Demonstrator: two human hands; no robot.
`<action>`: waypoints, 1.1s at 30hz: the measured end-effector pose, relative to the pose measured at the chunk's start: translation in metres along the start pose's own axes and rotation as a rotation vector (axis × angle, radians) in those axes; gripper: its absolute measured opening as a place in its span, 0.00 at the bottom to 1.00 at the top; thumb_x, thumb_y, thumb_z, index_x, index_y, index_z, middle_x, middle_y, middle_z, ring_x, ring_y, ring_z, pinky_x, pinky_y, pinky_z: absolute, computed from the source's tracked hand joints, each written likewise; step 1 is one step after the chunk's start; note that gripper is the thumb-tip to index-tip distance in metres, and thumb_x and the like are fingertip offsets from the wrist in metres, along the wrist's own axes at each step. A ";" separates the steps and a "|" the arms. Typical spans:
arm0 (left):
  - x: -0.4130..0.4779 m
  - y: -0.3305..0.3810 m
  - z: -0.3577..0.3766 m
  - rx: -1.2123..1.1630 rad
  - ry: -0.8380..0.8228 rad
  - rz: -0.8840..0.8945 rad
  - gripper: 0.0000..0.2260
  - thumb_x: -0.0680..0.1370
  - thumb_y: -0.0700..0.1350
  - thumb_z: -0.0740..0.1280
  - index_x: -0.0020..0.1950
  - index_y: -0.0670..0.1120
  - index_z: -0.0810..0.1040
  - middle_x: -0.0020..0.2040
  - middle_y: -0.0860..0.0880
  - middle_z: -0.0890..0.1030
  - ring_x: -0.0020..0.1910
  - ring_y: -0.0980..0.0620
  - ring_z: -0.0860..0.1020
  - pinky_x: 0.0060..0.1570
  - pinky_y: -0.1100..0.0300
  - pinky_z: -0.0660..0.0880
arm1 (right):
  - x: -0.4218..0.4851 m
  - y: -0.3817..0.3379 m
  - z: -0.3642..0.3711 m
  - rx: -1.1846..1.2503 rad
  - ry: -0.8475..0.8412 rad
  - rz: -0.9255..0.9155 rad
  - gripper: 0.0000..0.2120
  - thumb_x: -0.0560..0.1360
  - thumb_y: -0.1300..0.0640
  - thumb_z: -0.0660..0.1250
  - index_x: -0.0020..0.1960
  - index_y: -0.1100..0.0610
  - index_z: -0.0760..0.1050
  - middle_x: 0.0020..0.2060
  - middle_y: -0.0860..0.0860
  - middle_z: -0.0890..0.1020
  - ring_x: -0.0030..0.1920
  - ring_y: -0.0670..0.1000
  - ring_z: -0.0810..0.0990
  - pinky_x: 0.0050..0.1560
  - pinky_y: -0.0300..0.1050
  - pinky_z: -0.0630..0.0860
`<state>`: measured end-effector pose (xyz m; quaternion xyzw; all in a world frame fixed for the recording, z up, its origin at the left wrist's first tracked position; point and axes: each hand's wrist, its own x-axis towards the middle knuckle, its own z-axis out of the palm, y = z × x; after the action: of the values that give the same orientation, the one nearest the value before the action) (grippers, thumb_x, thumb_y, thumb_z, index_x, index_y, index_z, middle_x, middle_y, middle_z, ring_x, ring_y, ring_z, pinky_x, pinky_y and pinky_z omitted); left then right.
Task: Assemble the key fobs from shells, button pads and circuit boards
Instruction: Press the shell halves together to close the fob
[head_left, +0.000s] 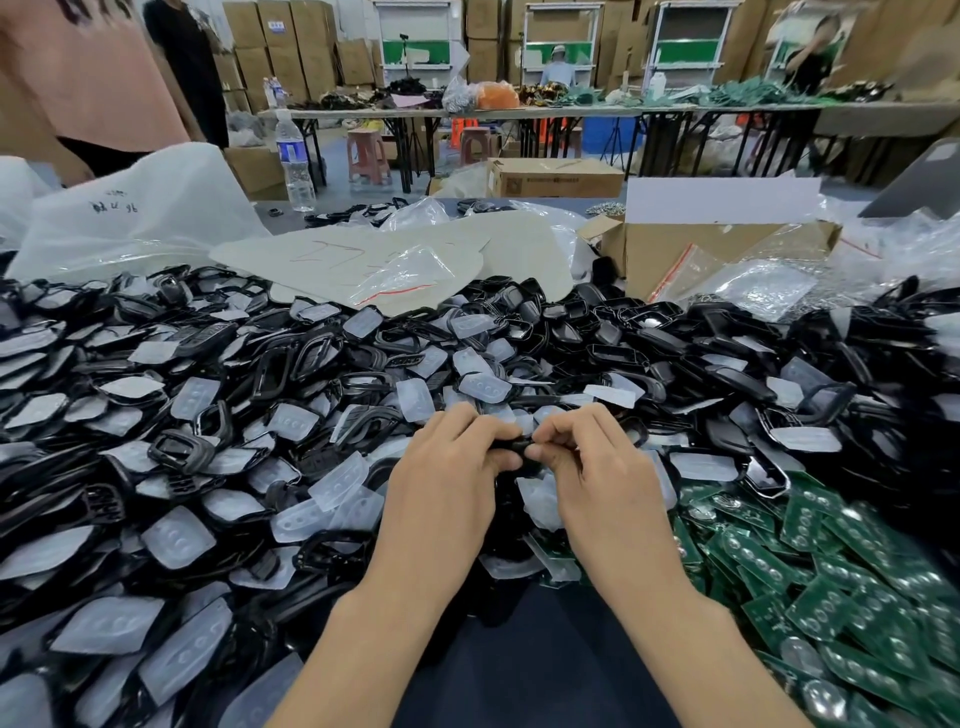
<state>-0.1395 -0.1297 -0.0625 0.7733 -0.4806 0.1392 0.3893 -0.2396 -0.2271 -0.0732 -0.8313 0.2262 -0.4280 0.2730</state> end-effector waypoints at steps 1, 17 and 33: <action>0.000 0.000 0.000 -0.006 -0.003 -0.007 0.07 0.75 0.39 0.74 0.52 0.46 0.84 0.44 0.52 0.78 0.47 0.49 0.78 0.43 0.51 0.78 | 0.000 0.000 0.001 -0.005 0.005 0.002 0.07 0.76 0.67 0.71 0.47 0.56 0.78 0.44 0.46 0.79 0.42 0.50 0.83 0.41 0.49 0.78; 0.001 0.000 0.003 -0.075 0.020 -0.007 0.09 0.74 0.35 0.74 0.51 0.44 0.86 0.39 0.51 0.79 0.44 0.49 0.79 0.44 0.52 0.78 | -0.002 0.000 0.003 0.028 0.022 0.067 0.08 0.77 0.67 0.69 0.46 0.54 0.78 0.43 0.42 0.78 0.44 0.49 0.83 0.44 0.53 0.80; 0.004 0.012 -0.002 -0.653 0.033 -0.287 0.18 0.79 0.39 0.70 0.54 0.66 0.79 0.49 0.64 0.84 0.52 0.64 0.82 0.49 0.75 0.73 | 0.003 -0.012 -0.010 0.446 0.060 0.223 0.15 0.77 0.61 0.72 0.48 0.38 0.79 0.47 0.40 0.83 0.51 0.41 0.82 0.48 0.30 0.74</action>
<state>-0.1475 -0.1336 -0.0534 0.6655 -0.3798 -0.0652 0.6392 -0.2449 -0.2229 -0.0586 -0.7074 0.2243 -0.4591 0.4884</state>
